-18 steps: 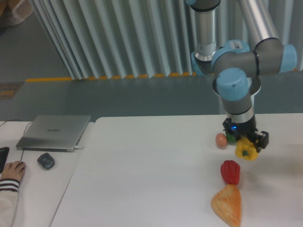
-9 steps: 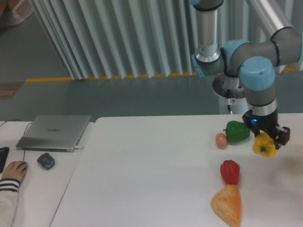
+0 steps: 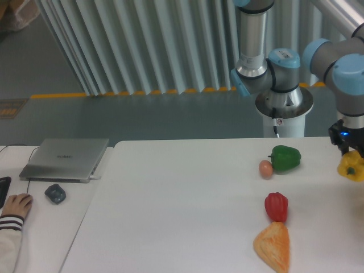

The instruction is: Place the yellow pepper in a basket

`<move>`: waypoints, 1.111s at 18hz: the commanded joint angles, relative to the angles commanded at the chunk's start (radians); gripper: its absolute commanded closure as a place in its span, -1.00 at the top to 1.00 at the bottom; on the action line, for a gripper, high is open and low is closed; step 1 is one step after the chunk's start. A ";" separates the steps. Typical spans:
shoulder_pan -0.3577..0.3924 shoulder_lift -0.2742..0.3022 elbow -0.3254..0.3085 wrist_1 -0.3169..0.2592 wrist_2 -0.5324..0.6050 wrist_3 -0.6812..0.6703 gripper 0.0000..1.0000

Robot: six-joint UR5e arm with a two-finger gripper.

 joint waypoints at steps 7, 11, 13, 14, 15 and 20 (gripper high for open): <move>0.080 -0.012 0.009 0.101 -0.002 0.003 -0.30; 0.107 -0.044 0.017 0.173 0.000 0.029 -0.30; 0.120 -0.055 0.018 0.179 -0.002 0.034 -0.30; 0.120 -0.061 0.018 0.192 0.000 0.034 -0.29; 0.121 -0.066 0.014 0.198 0.000 0.034 -0.29; 0.143 -0.086 0.005 0.201 0.012 0.032 -0.21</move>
